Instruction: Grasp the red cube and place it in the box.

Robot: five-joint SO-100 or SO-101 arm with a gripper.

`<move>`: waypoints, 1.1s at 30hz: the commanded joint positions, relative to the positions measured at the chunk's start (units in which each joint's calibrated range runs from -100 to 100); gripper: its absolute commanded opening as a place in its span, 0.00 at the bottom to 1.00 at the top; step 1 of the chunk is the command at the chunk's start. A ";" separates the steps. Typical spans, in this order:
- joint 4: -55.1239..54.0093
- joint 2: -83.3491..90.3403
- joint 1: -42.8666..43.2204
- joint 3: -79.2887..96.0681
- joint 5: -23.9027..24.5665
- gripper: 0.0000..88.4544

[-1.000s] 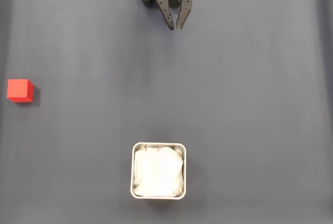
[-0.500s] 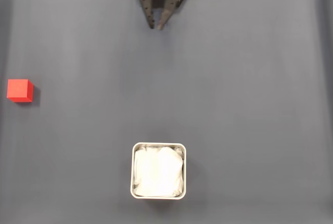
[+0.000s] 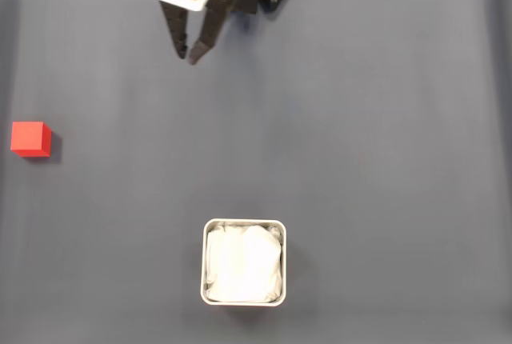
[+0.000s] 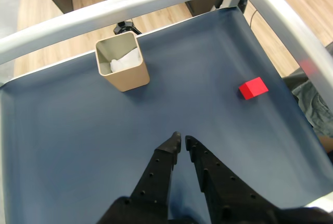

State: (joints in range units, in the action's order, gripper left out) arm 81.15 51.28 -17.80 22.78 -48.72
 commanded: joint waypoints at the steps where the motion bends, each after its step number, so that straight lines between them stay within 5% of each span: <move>1: -0.24 -1.63 -3.64 -3.53 -0.15 0.00; 33: -13.85 -28.14 -20.26 -18.59 -0.05 0.06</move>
State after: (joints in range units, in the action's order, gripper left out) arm 69.13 23.58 -37.02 7.32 -49.01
